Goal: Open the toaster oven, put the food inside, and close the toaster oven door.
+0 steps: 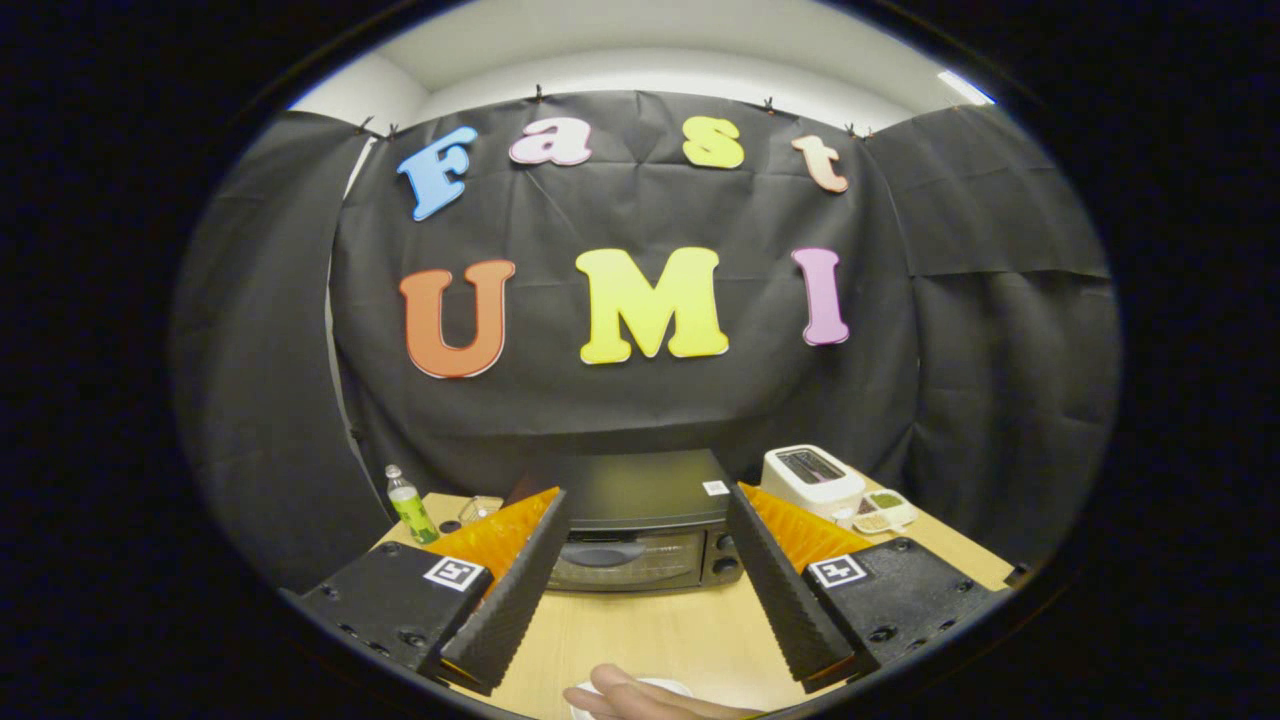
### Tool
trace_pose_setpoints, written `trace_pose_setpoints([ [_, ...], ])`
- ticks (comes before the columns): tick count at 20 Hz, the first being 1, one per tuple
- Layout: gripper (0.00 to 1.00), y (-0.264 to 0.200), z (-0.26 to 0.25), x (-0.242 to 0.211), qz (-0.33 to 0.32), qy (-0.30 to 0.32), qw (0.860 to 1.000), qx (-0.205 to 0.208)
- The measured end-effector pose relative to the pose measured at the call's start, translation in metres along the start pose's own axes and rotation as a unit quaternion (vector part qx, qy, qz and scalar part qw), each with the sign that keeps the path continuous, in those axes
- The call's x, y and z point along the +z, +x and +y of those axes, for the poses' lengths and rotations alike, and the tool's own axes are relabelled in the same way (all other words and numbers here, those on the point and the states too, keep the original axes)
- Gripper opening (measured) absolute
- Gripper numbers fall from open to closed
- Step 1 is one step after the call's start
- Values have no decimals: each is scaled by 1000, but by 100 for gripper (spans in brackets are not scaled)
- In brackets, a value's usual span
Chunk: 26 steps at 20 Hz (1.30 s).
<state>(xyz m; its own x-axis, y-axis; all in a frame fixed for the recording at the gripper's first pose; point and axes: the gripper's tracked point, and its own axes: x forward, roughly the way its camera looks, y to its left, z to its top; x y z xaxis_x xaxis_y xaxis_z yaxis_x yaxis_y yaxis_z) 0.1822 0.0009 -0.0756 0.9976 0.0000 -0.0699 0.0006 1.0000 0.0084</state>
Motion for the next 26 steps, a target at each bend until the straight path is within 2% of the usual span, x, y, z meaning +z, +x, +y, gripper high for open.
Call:
trace_pose_setpoints([
  [6,100,73,29,-47,51,-7,998,24],
  [13,100,132,35,-89,108,-31,993,22],
  [19,100,153,44,-119,143,-26,989,25],
  [26,100,174,41,-127,136,-19,990,20],
])
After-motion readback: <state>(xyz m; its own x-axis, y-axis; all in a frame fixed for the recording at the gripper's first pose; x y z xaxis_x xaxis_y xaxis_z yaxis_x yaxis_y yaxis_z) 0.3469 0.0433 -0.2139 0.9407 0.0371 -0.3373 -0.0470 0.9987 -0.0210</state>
